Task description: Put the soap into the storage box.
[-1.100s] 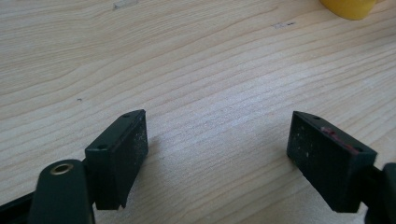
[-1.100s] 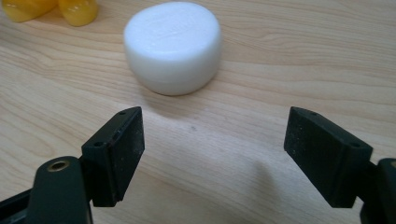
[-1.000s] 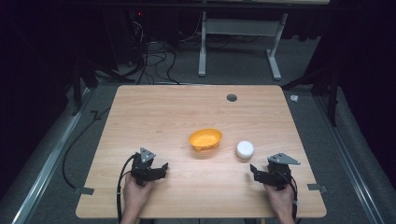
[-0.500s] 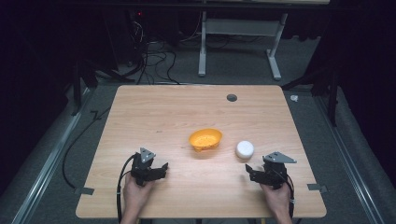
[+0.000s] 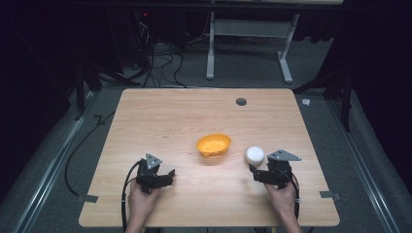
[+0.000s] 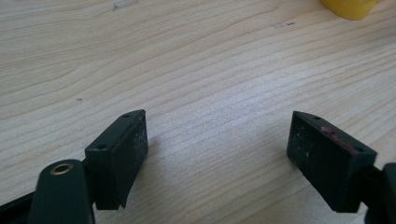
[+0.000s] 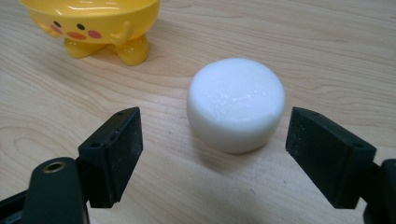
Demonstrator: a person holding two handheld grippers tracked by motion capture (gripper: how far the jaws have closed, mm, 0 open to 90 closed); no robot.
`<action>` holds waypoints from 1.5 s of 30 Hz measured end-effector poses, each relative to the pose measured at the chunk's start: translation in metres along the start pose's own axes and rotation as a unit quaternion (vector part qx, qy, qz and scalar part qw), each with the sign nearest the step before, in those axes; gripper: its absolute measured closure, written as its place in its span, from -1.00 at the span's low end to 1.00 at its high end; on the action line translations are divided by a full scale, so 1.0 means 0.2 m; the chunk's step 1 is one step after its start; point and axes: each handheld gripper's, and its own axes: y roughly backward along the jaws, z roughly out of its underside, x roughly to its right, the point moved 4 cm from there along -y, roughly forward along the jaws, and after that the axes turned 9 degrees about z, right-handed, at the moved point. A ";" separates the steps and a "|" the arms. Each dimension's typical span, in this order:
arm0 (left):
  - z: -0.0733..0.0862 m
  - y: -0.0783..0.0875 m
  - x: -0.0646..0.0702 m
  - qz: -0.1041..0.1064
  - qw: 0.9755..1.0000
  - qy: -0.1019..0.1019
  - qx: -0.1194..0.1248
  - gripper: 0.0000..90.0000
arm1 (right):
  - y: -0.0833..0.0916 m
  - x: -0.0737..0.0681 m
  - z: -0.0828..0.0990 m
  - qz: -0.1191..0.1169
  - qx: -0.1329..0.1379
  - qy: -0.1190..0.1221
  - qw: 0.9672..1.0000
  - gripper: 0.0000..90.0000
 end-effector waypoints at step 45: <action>0.00 0.00 0.00 0.000 1.000 0.000 0.000 -0.54 | -0.31 0.01 -0.05 0.037 -0.061 -0.001 0.997 -0.58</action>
